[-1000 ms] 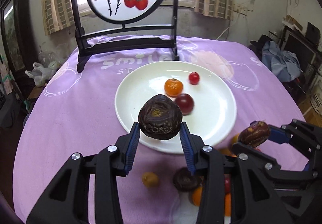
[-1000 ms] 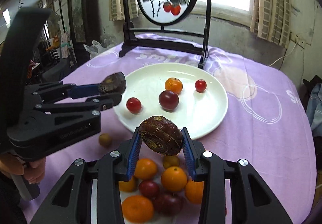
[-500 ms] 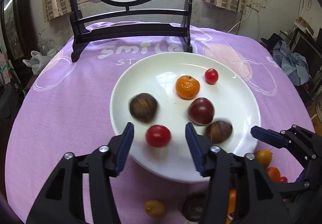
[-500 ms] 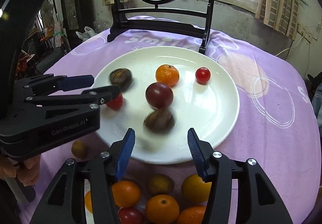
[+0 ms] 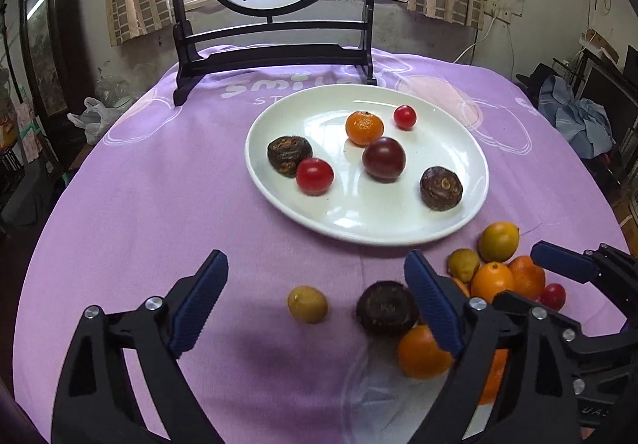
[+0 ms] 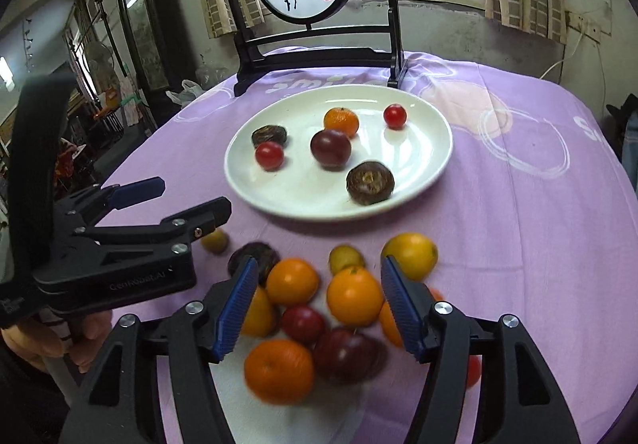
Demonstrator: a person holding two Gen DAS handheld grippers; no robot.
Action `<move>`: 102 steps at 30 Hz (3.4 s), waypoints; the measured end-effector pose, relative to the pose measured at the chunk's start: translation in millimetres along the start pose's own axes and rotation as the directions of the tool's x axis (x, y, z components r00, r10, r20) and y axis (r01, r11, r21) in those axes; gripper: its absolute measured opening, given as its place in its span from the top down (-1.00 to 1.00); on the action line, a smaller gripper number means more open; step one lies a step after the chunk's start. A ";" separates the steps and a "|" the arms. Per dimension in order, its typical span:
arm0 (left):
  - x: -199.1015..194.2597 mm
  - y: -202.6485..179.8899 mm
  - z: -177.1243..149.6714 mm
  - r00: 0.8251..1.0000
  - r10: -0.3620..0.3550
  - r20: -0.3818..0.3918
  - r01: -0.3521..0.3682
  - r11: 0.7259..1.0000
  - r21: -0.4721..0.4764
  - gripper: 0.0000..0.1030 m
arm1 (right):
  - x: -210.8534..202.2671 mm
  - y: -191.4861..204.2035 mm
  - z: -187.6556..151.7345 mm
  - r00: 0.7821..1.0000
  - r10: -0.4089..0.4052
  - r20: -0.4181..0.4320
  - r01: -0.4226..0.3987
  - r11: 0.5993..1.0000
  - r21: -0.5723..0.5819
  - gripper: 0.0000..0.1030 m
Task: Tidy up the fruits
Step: 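Drop both brown dried fruits onto the white plate and withdraw, then grasp the large orange with the right tool while the left tool grasps the yellow citrus, then release the orange and yellow citrus onto the white plate with both tools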
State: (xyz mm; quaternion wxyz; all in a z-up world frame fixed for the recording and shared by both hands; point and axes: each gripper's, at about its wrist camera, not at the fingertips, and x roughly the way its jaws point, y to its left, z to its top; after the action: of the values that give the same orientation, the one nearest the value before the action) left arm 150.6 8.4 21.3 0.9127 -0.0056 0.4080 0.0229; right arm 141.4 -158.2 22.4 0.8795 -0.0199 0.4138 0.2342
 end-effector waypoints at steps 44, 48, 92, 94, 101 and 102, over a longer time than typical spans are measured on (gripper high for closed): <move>9.9 29.9 -32.7 0.999 -0.018 -0.042 0.016 0.999 -0.046 -0.77 | 17.9 40.3 -61.7 0.990 -0.100 -0.101 0.089 0.990 -0.106 0.12; 13.4 29.4 -34.3 0.998 -0.006 -0.056 0.004 1.000 -0.026 -0.77 | 10.2 32.7 -65.0 0.992 -0.069 -0.103 0.062 0.996 -0.066 0.13; 19.3 9.5 37.1 0.987 -0.158 -0.024 0.156 0.986 -0.067 0.49 | 2.0 12.2 41.4 0.993 -0.087 0.075 0.095 0.991 -0.099 0.13; 31.2 6.9 45.7 0.991 -0.128 -0.028 0.126 0.990 -0.070 0.49 | 18.4 8.3 52.2 0.994 -0.096 0.050 0.100 0.991 -0.086 0.13; 59.9 5.5 54.5 0.991 -0.127 -0.049 0.123 0.989 -0.085 0.47 | 66.4 -5.3 70.2 0.991 -0.130 -0.027 0.127 0.989 -0.078 0.11; 60.5 5.9 54.7 0.992 -0.124 -0.040 0.120 0.989 -0.086 0.29 | 71.3 -6.2 71.7 0.990 -0.133 -0.034 0.130 0.988 -0.078 0.10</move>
State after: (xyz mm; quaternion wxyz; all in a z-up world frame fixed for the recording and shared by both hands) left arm 231.3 18.1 12.8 0.9019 -0.0692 0.4260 -0.0159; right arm 234.6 -119.1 15.9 0.8835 -0.0851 0.4193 0.1907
